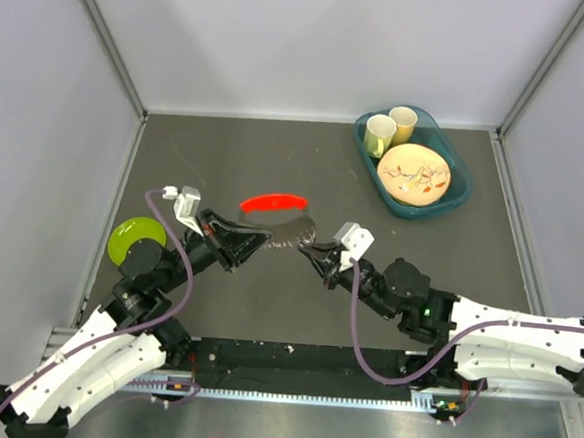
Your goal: Remove the keys from the keyring
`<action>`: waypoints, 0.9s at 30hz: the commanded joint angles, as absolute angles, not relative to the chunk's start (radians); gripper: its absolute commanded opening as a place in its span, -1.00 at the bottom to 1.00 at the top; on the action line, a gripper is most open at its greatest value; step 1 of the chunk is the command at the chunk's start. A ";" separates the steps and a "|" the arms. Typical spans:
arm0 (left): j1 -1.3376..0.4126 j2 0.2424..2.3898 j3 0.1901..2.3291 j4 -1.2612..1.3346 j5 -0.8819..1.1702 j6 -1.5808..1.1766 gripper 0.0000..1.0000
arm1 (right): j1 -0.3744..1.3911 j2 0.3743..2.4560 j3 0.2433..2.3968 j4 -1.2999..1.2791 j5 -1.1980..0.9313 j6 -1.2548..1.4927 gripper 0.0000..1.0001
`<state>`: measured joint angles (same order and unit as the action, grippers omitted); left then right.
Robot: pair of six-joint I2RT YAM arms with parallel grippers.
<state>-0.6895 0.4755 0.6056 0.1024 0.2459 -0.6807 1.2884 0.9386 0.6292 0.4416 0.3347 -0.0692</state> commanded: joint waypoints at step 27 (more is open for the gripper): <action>-0.670 0.529 0.853 -0.189 0.557 -0.104 0.22 | 1.282 0.841 1.032 -0.353 0.077 -0.517 -1.00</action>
